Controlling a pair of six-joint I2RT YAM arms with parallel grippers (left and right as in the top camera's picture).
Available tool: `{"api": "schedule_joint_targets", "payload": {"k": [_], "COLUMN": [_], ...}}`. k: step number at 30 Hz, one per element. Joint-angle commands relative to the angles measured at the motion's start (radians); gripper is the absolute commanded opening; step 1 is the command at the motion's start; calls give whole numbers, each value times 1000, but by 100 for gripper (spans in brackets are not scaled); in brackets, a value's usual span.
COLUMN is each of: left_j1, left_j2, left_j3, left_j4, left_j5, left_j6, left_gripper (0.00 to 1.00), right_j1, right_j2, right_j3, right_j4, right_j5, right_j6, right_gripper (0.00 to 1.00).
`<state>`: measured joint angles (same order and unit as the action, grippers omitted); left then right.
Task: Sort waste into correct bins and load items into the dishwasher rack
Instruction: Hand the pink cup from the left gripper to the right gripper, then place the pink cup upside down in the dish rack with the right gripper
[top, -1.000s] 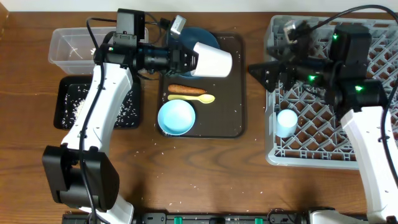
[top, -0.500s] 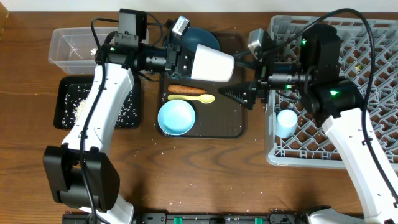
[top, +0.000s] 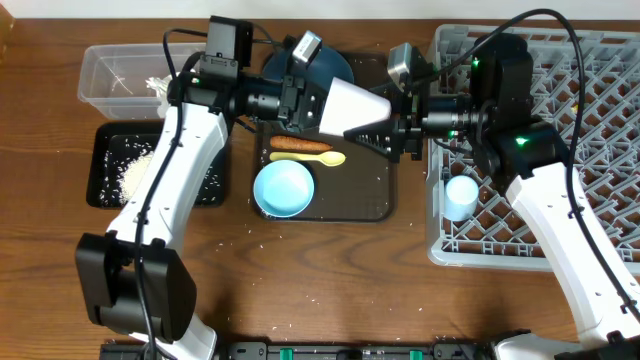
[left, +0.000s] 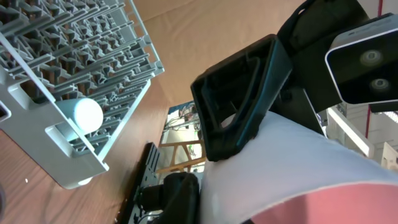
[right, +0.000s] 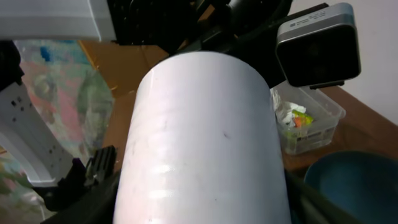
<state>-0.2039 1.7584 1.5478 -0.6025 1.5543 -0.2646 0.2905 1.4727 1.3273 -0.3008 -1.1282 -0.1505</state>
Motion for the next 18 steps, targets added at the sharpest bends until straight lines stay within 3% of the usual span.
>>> {"api": "schedule_joint_targets", "payload": {"k": [1, 4, 6, 14, 18], "left_j1": [-3, -3, -2, 31, 45], "left_j2": [2, 2, 2, 2, 2], "left_j3": [2, 2, 2, 2, 2], "left_j4": [-2, -2, -2, 2, 1], "left_j5": [19, 15, 4, -135, -249], "left_j6": [-6, -5, 2, 1, 1], "left_gripper": [16, 29, 32, 35, 35], "right_j1": [9, -8, -35, -260, -376], "right_j2": [0, -1, -3, -7, -8], "right_j3": [5, 5, 5, 5, 5], "right_j4": [2, 3, 2, -121, -224], "right_j5": [-51, -51, -51, -40, 124], "right_j6": [-15, -14, 6, 50, 90], "right_gripper": [56, 52, 50, 48, 50]}}
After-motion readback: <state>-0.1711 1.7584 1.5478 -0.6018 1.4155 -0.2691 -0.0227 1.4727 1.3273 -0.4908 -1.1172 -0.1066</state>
